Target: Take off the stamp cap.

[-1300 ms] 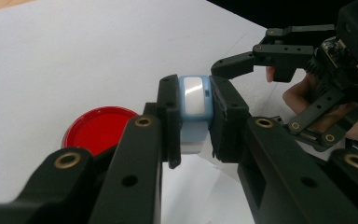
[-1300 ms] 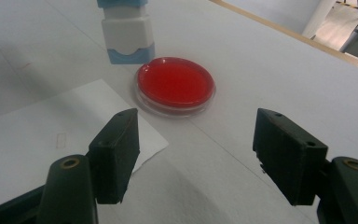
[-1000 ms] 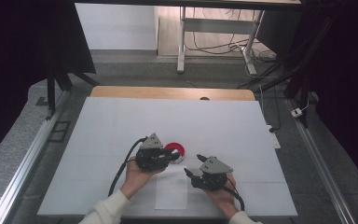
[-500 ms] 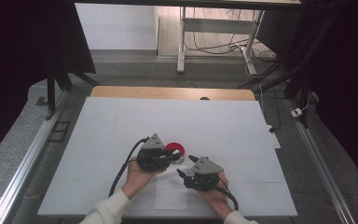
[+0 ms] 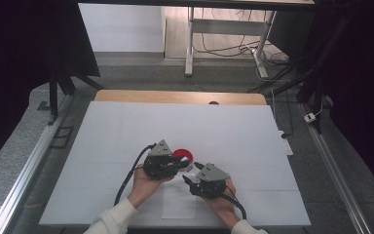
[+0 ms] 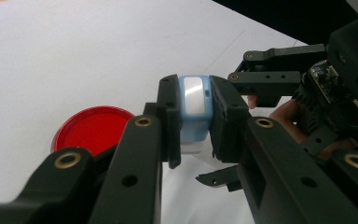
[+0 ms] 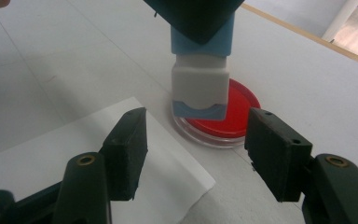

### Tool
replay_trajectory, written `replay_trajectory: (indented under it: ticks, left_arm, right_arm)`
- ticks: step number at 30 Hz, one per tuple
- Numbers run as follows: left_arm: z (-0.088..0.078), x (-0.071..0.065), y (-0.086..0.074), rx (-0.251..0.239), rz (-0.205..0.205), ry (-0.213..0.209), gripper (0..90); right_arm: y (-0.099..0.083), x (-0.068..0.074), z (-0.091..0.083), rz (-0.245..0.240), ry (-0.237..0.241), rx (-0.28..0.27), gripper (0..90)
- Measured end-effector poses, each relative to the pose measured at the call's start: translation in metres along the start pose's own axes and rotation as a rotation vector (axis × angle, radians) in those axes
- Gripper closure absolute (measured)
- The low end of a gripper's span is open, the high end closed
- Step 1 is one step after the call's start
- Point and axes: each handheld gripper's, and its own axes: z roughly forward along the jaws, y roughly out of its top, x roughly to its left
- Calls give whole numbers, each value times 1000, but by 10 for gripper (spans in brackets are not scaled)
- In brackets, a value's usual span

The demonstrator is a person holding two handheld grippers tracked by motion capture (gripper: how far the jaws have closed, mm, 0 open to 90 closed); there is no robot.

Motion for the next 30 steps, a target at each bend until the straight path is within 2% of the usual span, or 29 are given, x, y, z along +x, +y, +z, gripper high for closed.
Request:
replay_trajectory:
  ticks: [5, 10, 30]
  left_arm:
    - [1, 0, 0, 4, 1, 0, 751]
    - [2, 0, -1, 6, 1, 0, 752]
    - [3, -1, -2, 9, 2, -2, 752]
  right_arm:
    - [1, 2, 1, -5, 1, -1, 415]
    - [2, 3, 2, -17, -19, 4, 454]
    - [3, 5, 6, -18, -52, 16, 555]
